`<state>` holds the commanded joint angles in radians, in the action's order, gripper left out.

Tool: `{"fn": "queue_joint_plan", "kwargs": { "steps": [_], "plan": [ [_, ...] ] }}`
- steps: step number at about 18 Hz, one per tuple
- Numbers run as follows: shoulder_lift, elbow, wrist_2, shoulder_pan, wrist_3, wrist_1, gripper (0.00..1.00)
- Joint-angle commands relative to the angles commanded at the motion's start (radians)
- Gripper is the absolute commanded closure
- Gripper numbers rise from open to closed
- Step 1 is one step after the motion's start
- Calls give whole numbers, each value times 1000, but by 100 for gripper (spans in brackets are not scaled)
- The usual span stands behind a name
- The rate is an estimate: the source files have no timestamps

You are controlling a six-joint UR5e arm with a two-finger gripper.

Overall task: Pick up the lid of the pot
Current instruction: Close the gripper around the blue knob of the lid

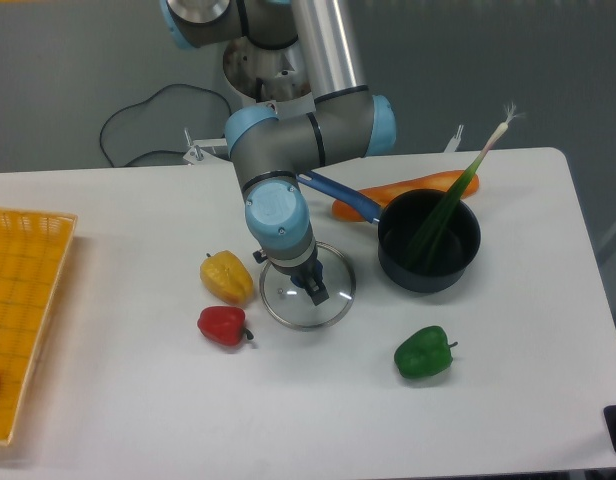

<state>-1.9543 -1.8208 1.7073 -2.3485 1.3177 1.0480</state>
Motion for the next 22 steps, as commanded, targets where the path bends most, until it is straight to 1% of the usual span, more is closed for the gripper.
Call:
{"fn": "queue_joint_plan", "kwargs": {
  "steps": [1,4,12,15,22],
  "plan": [
    [-6,0,-3,0,2,-9,0],
    [-5,-5,-20,-8,3,-13,0],
    [0,-20,-28,-12,2,-8,0],
    [5,-40,-29,-25,20,-8,0],
    [5,-37,-48,-28,29,-10,0]
  ]
}}
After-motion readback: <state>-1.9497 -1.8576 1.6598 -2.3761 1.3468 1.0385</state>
